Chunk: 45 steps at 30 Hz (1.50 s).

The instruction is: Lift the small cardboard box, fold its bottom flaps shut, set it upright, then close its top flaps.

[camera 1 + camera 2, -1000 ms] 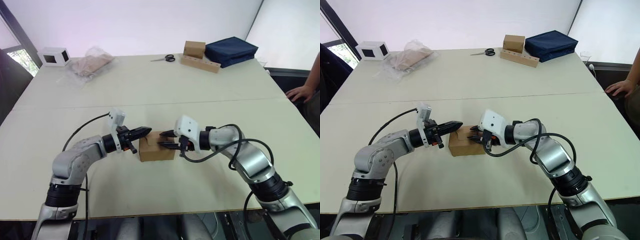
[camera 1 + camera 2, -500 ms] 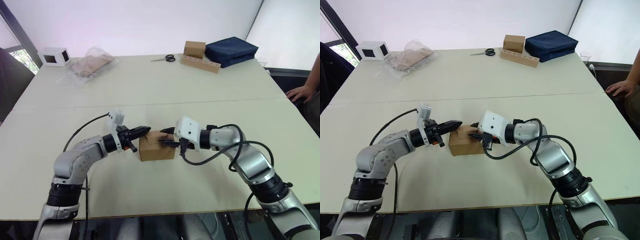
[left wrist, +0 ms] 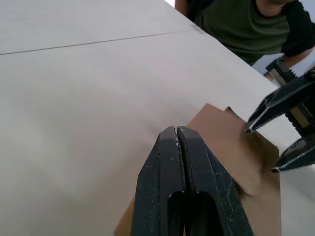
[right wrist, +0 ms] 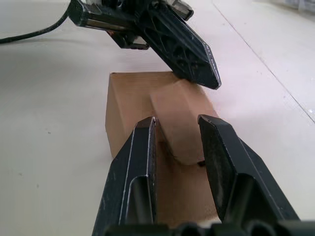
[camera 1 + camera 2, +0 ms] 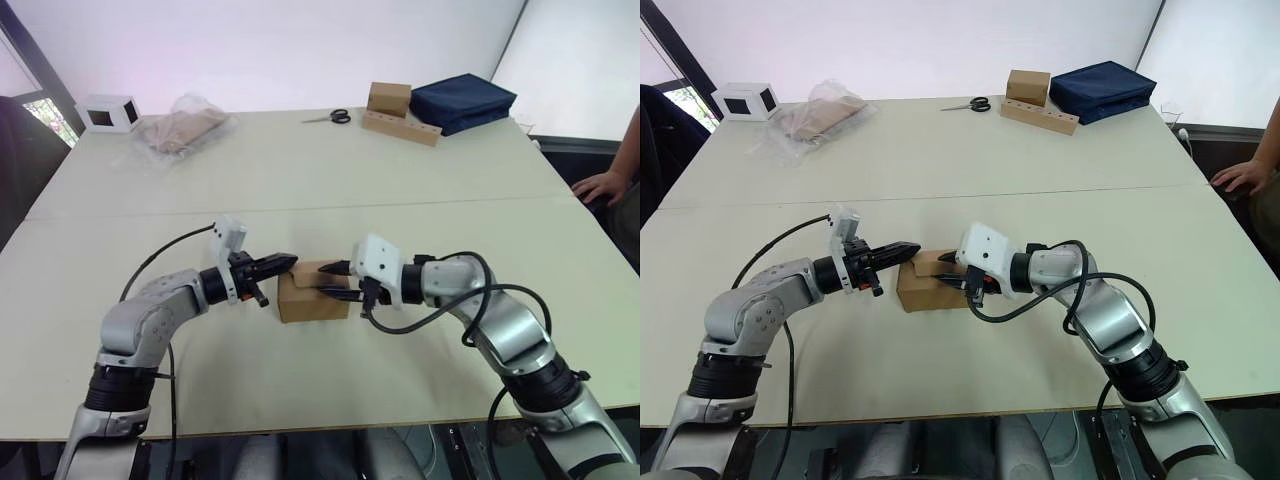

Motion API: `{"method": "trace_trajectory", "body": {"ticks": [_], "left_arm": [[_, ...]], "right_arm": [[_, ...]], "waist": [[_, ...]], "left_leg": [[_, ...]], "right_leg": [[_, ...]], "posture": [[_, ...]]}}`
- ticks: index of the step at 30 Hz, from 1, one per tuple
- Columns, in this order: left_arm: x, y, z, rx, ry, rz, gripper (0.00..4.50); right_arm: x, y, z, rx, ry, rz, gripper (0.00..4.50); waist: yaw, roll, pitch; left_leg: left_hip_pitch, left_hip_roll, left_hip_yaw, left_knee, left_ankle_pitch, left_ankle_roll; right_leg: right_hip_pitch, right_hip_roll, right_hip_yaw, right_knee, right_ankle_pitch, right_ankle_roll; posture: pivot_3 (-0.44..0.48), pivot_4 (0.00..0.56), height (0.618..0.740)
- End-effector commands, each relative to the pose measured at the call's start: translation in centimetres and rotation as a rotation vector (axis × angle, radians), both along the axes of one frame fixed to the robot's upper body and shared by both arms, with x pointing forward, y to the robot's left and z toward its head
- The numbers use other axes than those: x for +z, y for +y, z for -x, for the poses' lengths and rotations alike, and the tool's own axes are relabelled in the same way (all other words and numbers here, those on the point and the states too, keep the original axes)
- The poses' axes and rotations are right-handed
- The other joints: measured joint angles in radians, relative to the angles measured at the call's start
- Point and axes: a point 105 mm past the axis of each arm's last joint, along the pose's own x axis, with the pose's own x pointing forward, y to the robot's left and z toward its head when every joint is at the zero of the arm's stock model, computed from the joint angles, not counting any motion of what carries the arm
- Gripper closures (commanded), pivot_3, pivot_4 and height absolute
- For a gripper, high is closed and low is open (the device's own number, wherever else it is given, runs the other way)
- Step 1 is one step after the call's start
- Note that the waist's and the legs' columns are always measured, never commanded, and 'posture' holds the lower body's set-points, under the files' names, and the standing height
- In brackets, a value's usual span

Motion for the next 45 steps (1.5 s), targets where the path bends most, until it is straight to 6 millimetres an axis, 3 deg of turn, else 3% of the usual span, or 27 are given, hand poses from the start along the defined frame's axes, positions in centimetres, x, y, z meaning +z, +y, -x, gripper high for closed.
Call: {"method": "trace_trajectory", "body": {"ticks": [1, 6, 13, 23, 36, 45], "left_arm": [[1.6, 0.1, -0.1, -0.005, -0.034, 0.040, 4.50], [0.8, -0.3, 0.0, -0.021, -0.027, 0.004, 4.50], [1.4, -0.5, 0.4, -0.047, -0.041, 0.013, 4.50], [0.5, -0.4, 0.2, -0.017, -0.017, 0.005, 4.50], [-0.7, -1.0, 0.7, -0.012, 0.034, 0.041, 4.50], [-1.4, -1.4, 1.4, -0.045, 0.030, -0.011, 4.50]], "right_arm": [[1.3, 0.4, 0.1, 0.016, -0.073, 0.006, 3.12], [0.3, 0.0, -0.5, -0.012, -0.098, 0.061, 3.12], [-0.2, 0.1, -0.4, -0.009, -0.082, 0.064, 3.12], [0.6, -0.2, -0.4, -0.017, -0.095, 0.031, 3.12], [-1.0, 0.0, -1.5, -0.052, -0.196, 0.117, 3.12], [-1.0, 0.0, -1.4, -0.048, -0.190, 0.100, 3.12]], "waist": [[0.000, 0.000, 0.000], [-0.001, 0.000, 0.000], [0.000, 0.000, 0.000], [0.000, 0.000, 0.000], [0.000, 0.000, 0.000], [0.001, 0.000, 0.000]], "left_leg": [[0.000, 0.000, 0.000, 0.000, 0.000, 0.000], [0.000, 0.000, 0.000, 0.000, 0.000, 0.000], [0.000, 0.000, 0.000, 0.000, 0.000, -0.001], [0.000, 0.000, 0.000, 0.000, 0.000, 0.000], [0.000, 0.000, 0.000, 0.000, 0.001, -0.001], [0.000, 0.000, 0.000, 0.000, 0.001, -0.001]], "right_leg": [[0.000, 0.000, 0.000, 0.000, 0.000, 0.000], [0.000, 0.000, 0.000, 0.000, 0.000, 0.000], [0.000, 0.000, 0.000, 0.000, 0.000, 0.000], [0.000, 0.000, 0.000, 0.000, 0.000, 0.000], [0.000, 0.000, 0.000, 0.000, 0.000, 0.000], [0.000, 0.000, 0.000, 0.000, 0.000, 0.000]], "posture": [[0.000, 0.150, 0.740], [0.000, 0.150, 0.740], [0.000, 0.150, 0.740], [0.000, 0.150, 0.740], [0.000, 0.150, 0.740], [0.000, 0.150, 0.740]]}}
